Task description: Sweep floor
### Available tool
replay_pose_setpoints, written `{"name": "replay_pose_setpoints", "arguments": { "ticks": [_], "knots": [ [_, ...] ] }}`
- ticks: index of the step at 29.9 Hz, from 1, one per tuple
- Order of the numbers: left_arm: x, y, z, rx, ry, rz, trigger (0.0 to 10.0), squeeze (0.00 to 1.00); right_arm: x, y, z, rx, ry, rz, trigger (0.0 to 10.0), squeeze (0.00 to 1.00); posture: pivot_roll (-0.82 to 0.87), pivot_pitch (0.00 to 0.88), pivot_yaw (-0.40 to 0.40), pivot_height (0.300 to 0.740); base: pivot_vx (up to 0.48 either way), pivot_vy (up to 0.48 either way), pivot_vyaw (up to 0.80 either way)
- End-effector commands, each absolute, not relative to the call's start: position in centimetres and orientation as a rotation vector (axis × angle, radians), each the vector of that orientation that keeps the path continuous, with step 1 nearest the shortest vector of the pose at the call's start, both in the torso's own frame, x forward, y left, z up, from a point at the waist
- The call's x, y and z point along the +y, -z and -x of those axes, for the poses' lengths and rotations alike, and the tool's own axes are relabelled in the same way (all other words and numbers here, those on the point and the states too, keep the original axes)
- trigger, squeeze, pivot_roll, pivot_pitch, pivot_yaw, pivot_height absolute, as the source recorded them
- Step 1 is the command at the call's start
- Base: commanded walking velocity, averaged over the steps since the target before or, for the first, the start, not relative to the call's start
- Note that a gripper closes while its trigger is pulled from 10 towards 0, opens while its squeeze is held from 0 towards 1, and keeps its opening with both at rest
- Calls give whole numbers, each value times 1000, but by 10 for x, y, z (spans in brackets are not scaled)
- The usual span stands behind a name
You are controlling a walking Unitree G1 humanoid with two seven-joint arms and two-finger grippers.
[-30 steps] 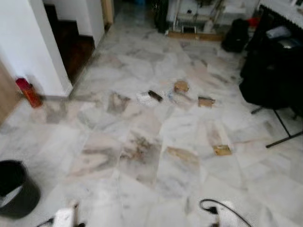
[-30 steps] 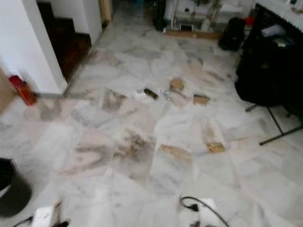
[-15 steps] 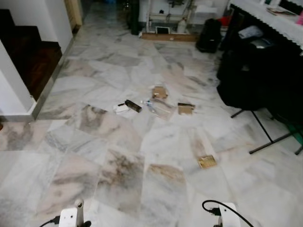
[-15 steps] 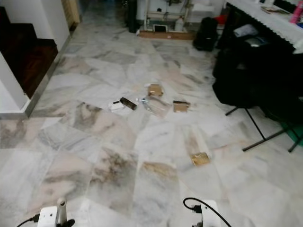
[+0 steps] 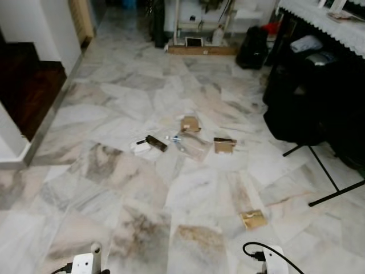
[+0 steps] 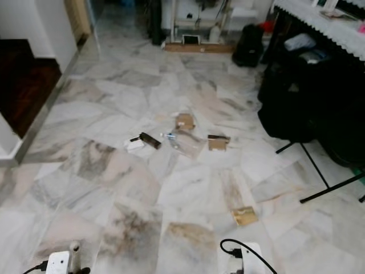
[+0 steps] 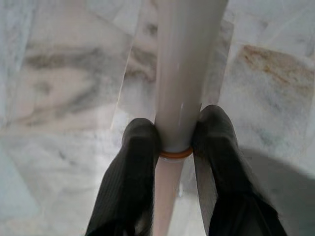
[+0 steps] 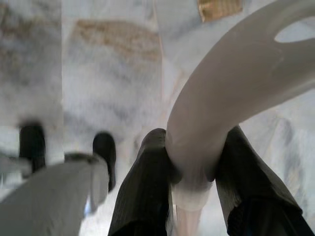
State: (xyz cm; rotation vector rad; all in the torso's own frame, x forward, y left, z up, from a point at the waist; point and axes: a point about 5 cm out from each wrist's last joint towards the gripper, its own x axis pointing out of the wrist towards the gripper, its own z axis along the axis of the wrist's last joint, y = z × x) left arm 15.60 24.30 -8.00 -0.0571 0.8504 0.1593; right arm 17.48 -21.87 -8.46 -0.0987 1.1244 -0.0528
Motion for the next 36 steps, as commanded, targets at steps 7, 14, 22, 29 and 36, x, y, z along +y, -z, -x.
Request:
{"name": "replay_pose_setpoints", "arguments": {
  "ticks": [7,14,22,29,36],
  "knots": [
    [288,83,-89,966,-106,-67,10000,0,-195,77,-193,915,-46,-28,10000,0,-70,212,-24,740,440,0,-591],
    [288,83,-89,969,-99,-78,10000,0,-194,78,-192,917,-52,-28,10000,0,-68,210,-21,740,43,0,-581],
    [290,82,-90,957,-126,-74,10000,0,-195,78,-192,920,-40,-22,10000,0,-74,230,-23,740,0,0,-575],
    [291,82,-89,962,-168,-47,10000,0,-192,80,-188,916,-32,-25,10000,0,-70,237,-24,740,0,0,0],
    [290,82,-90,958,-154,-84,10000,0,-190,80,-187,911,-56,14,10000,0,-74,245,-30,740,0,-259,0]
  ]
}}
